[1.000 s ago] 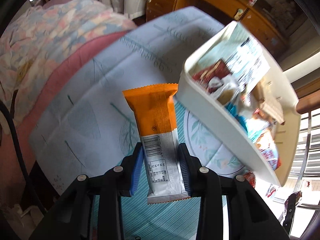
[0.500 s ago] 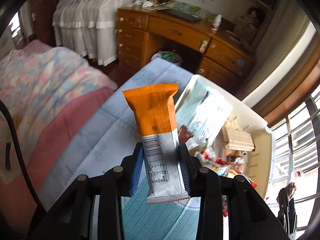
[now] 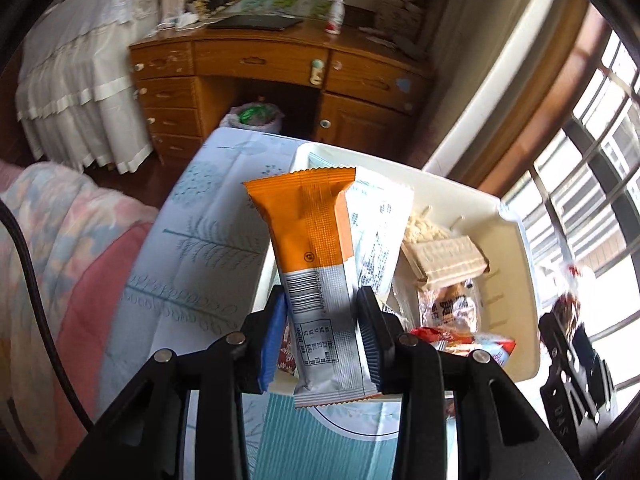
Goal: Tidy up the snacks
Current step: 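Carry the orange-white bar and nut bag over the tray with both tools, then open both tools to drop the nut bag and orange-white bar into the tray, then reach the left tool to the red candy bag while the right tool reaches the chocolate bar, then close the left tool on the red candy bag while the right tool grasps the chocolate bar, then carry the red candy bag and chocolate bar over the tray with both tools, then open both tools to drop the candy bag and chocolate bar into the tray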
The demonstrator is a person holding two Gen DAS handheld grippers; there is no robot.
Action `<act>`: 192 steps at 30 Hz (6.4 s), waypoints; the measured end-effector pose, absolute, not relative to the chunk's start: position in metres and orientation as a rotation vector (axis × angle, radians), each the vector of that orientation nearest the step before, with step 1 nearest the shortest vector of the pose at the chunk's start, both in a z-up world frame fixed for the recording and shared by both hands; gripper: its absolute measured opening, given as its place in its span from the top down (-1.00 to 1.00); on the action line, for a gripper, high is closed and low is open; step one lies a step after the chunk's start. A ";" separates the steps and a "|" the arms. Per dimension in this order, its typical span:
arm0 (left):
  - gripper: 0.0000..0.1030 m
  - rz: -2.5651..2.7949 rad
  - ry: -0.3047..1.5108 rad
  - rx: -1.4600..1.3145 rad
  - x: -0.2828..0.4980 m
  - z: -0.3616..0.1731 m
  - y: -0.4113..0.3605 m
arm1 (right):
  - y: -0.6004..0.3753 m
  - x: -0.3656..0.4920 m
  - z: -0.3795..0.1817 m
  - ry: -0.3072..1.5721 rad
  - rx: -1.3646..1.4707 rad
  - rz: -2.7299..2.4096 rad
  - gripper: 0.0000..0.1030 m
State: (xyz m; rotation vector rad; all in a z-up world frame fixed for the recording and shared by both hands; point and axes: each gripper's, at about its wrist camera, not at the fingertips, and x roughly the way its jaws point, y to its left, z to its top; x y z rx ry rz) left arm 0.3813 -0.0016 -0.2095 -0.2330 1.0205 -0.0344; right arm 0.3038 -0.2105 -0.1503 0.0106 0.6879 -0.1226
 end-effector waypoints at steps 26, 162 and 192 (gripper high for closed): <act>-0.26 -0.249 1.023 -0.158 0.372 -0.213 -0.026 | -0.198 0.312 -0.169 0.727 0.016 -0.235 -0.30; -0.24 -0.308 1.050 -0.155 0.291 -0.223 -0.175 | -0.363 0.309 -0.213 0.826 -0.111 0.164 0.67; -0.36 -0.378 0.840 -0.198 0.366 -0.196 -0.033 | -0.210 0.320 -0.167 0.732 -0.171 0.129 0.65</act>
